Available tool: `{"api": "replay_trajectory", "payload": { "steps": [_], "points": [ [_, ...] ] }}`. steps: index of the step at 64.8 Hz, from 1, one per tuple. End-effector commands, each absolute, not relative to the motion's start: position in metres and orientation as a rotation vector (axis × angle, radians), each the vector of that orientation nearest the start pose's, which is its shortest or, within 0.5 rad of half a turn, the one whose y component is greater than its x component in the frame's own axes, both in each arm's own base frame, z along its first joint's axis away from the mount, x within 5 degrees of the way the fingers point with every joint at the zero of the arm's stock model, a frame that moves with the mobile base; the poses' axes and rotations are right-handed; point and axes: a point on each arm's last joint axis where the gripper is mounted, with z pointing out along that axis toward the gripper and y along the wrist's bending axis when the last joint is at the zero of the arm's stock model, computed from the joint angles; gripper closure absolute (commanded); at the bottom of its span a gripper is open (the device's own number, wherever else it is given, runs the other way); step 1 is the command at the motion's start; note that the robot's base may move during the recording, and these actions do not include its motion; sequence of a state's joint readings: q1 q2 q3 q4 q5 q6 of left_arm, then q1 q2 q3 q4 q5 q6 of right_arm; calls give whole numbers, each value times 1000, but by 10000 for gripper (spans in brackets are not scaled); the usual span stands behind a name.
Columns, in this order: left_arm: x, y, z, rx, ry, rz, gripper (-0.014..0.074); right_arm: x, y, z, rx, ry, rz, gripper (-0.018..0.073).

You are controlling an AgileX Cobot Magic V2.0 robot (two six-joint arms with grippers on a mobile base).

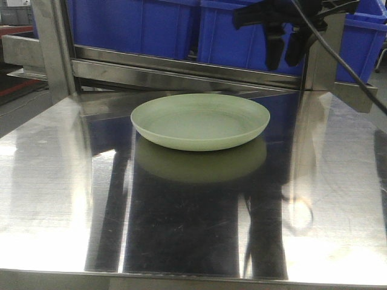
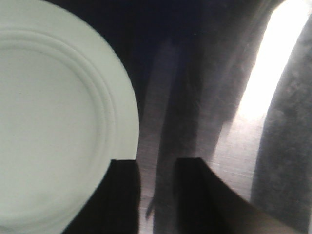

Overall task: Place green plate on second shelf with right arm
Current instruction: 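Lower the right gripper onto the plate rim and close on it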

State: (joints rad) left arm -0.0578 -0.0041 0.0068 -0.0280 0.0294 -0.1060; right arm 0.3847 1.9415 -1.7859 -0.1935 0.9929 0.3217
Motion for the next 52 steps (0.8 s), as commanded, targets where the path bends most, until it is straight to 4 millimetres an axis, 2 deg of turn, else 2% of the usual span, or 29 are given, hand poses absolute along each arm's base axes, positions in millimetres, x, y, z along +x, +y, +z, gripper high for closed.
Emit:
{"api": "replay_trajectory", "payload": {
  "steps": [1,19,28,35,41,52],
  "points": [
    [56,-3,204,-61,1450,-170,466,411,147,334,-143,2471,54,183],
    [56,-3,204,-61,1450,-170,466,425,155,299,-171,2547,59,186],
    [56,-3,204,-61,1450,-170,466,429,158,293,-168,2539,87,186],
    [56,-3,204,-61,1450,-170,466,432,162,290,-131,2531,179,186],
    [56,-3,204,-61,1450,-170,466,436,161,287,-74,2532,262,186],
    [56,-3,204,-61,1450,-170,466,444,145,279,-23,2545,249,186]
  ]
}}
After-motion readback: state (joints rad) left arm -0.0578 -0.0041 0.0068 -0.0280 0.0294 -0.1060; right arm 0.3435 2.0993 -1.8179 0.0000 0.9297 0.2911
